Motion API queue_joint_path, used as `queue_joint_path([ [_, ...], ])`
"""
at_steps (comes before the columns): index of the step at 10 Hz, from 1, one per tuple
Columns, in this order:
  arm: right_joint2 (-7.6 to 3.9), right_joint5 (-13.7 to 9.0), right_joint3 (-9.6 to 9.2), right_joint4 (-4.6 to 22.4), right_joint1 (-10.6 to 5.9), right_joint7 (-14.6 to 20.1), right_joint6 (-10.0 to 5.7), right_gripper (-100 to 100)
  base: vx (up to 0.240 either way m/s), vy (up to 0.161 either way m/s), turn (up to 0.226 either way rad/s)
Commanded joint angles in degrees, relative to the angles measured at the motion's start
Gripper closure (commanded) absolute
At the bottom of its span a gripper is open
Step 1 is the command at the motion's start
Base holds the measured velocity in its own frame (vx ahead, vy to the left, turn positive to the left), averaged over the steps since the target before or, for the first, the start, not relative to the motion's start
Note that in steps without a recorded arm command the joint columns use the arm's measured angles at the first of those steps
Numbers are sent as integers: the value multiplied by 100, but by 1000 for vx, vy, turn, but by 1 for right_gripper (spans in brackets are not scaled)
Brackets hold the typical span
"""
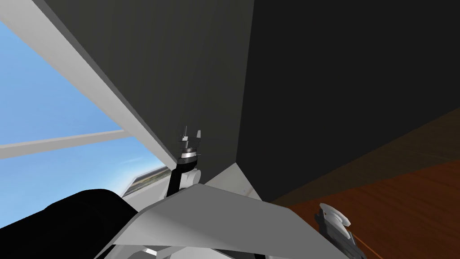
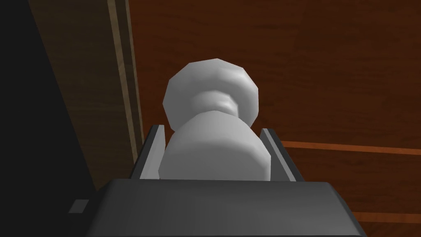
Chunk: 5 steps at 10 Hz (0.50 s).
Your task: Pull the door open
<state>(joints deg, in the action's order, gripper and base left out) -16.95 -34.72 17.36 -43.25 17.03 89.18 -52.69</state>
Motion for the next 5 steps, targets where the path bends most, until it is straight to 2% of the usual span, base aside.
queue_joint_path([
  [1, 11, 3, -7, -1, 3, -3, 2, 100, -24, 11, 13],
  [4, 11, 3, -7, -1, 3, -3, 2, 100, -7, 5, 1],
  [5, -17, 65, -108, -42, 47, 80, 6, 100, -119, 62, 54],
])
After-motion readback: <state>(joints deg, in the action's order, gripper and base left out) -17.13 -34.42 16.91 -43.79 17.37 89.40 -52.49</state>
